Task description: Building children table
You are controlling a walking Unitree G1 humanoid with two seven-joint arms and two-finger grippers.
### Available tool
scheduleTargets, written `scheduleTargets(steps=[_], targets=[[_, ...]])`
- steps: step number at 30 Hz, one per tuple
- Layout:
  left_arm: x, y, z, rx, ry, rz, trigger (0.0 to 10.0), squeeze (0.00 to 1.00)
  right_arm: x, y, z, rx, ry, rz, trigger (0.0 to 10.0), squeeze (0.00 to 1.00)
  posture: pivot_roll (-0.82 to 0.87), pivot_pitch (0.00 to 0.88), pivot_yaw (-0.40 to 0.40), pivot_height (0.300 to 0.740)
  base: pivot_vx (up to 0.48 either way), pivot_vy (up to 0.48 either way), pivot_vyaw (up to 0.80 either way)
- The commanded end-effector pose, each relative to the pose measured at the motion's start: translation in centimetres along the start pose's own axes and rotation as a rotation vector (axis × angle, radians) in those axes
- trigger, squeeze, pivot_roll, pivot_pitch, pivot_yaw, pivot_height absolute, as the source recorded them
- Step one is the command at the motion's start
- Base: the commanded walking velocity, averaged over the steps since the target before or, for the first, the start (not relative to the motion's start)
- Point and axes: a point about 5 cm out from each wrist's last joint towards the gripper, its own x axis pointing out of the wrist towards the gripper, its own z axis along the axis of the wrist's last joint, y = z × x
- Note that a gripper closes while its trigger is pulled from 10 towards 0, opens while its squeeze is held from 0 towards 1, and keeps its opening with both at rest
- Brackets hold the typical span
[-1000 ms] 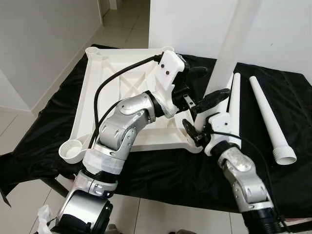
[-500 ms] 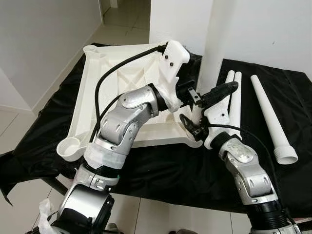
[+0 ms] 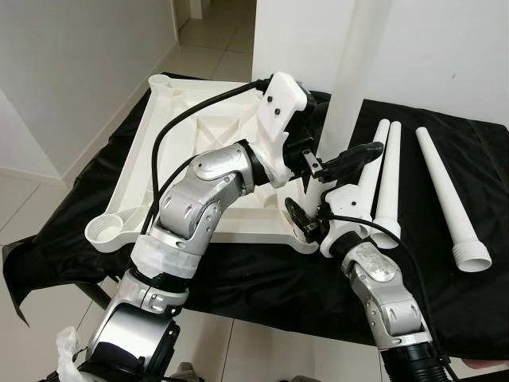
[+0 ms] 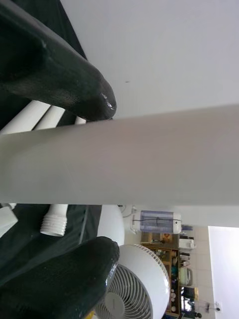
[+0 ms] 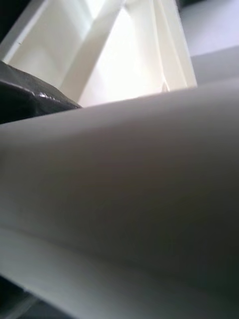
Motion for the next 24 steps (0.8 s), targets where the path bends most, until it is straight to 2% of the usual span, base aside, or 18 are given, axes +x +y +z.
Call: scheduleTargets(steps=[1, 4, 8, 11, 17, 19, 24], targets=[[0.1, -0.6, 0.1, 0.012, 0.011, -0.064, 10.0, 0.0, -0.5, -0.6, -1.6, 0.049, 0.065, -0.048, 10.0, 0.0, 0.07, 0.0, -0.004, 0.74, 0.0, 0.0, 0.0], [-0.3, -0.4, -0.2, -0.006, 0.029, -0.04, 10.0, 0.0, -0.6, -0.8, -2.4, 0.063, 0.073, -0.077, 10.0, 0.0, 0.07, 0.009, -0.003, 0.74, 0.0, 0.0, 0.0], [-1.2, -0.4, -1.2, -0.013, 0.074, 0.008, 10.0, 0.0, -1.1, -1.7, -4.1, 0.04, 0.118, -0.144, 10.0, 0.0, 0.07, 0.018, -0.004, 0.74, 0.0, 0.0, 0.0], [-1.3, -0.4, -1.3, -0.014, 0.079, 0.013, 10.0, 0.0, -1.1, -1.8, -4.3, 0.038, 0.123, -0.151, 10.0, 0.0, 0.07, 0.018, -0.004, 0.74, 0.0, 0.0, 0.0], [-2.2, -0.1, -2.1, -0.022, 0.106, 0.083, 10.0, 0.0, -1.8, -3.0, -5.0, 0.04, 0.146, -0.205, 10.0, 0.0, 0.08, 0.031, -0.009, 0.74, 0.0, 0.0, 0.0], [-2.7, 0.5, -2.7, -0.017, 0.132, 0.156, 10.0, 0.0, -2.0, -3.9, -5.3, 0.052, 0.149, -0.288, 10.0, 0.0, 0.08, 0.033, -0.013, 0.74, 0.0, 0.0, 0.0], [-2.8, 0.6, -2.8, -0.016, 0.14, 0.172, 10.0, 0.0, -2.0, -4.4, -5.6, 0.081, 0.147, -0.386, 10.0, 0.0, 0.08, 0.034, -0.015, 0.74, 0.0, 0.0, 0.0]])
